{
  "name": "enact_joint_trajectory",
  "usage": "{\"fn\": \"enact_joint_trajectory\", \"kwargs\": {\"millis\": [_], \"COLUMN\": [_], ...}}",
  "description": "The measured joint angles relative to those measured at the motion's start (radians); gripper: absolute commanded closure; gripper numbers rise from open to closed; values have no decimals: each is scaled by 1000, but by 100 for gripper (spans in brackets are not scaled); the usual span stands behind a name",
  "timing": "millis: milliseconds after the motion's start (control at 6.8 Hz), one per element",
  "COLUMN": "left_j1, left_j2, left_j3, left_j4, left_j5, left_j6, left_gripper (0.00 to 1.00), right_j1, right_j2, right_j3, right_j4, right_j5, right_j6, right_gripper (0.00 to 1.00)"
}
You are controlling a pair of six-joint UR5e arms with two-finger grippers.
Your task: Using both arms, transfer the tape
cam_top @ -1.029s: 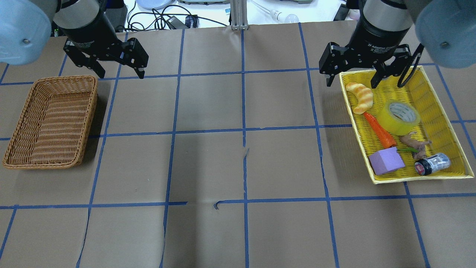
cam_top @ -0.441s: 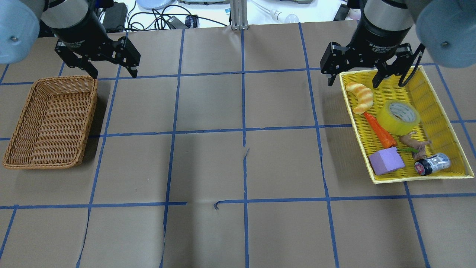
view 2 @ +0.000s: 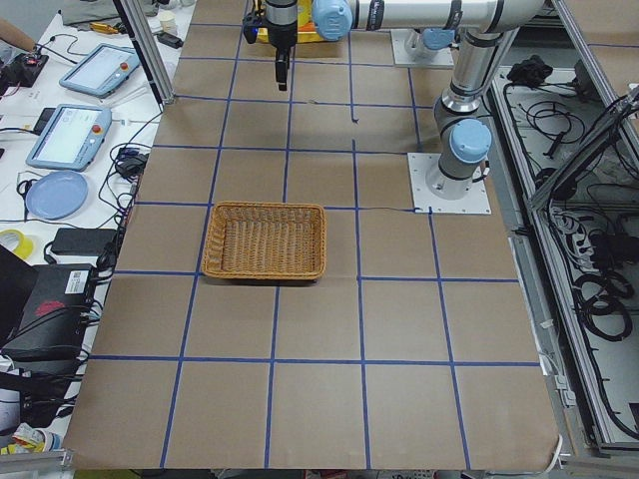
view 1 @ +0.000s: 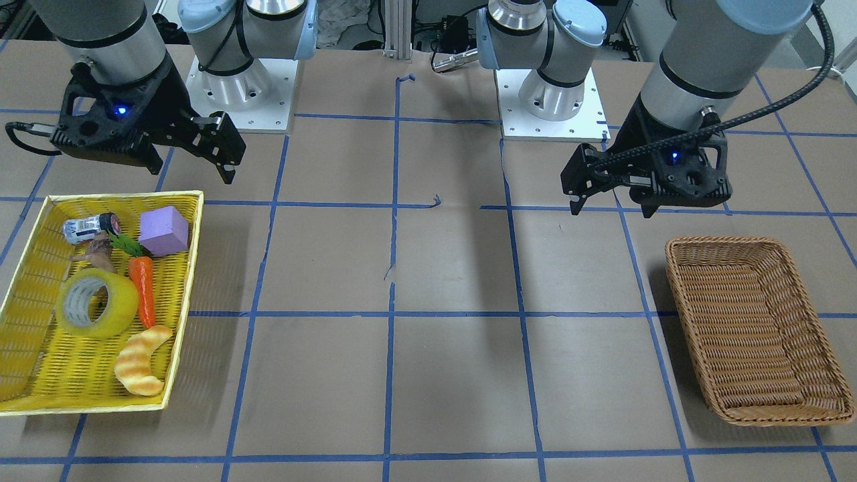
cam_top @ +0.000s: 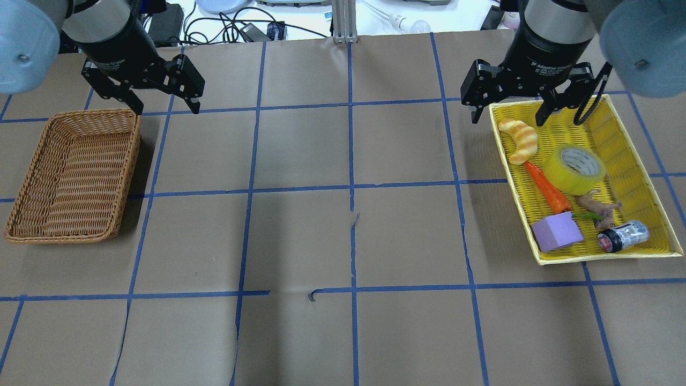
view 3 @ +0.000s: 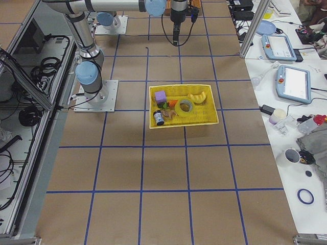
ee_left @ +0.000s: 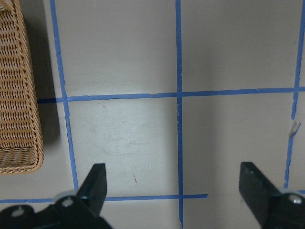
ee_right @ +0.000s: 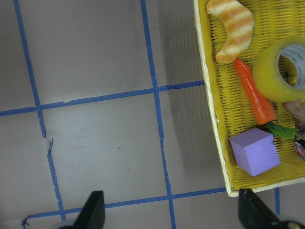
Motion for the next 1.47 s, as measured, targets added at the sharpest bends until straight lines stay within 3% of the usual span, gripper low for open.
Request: {"fn": "enact_joint_trajectory", "kwargs": {"millis": [294,588,1176,1471], "left_j1": [-4,-4,-1,0], "left_j2": [0,0,-1,-4], "left_j3": [-3,-3,-4,-6], "left_j4": [-17,-34,-34,-33], "left_j5": [-7,-19,-16,-18], "left_j6": [-1,-1,2,2], "left_gripper": [0,0,0,0], "right_j1": [-137,-240,-326,-347], "right_j2": [26,120,324,374], "right_j3": [12,25,107,162], "right_j4": [-12,-104,-369,-420], "right_j5": [-3,0,-35,-37], "right_j6": [-54,-297,-462,-481], "right_gripper": [0,0,0,0]}}
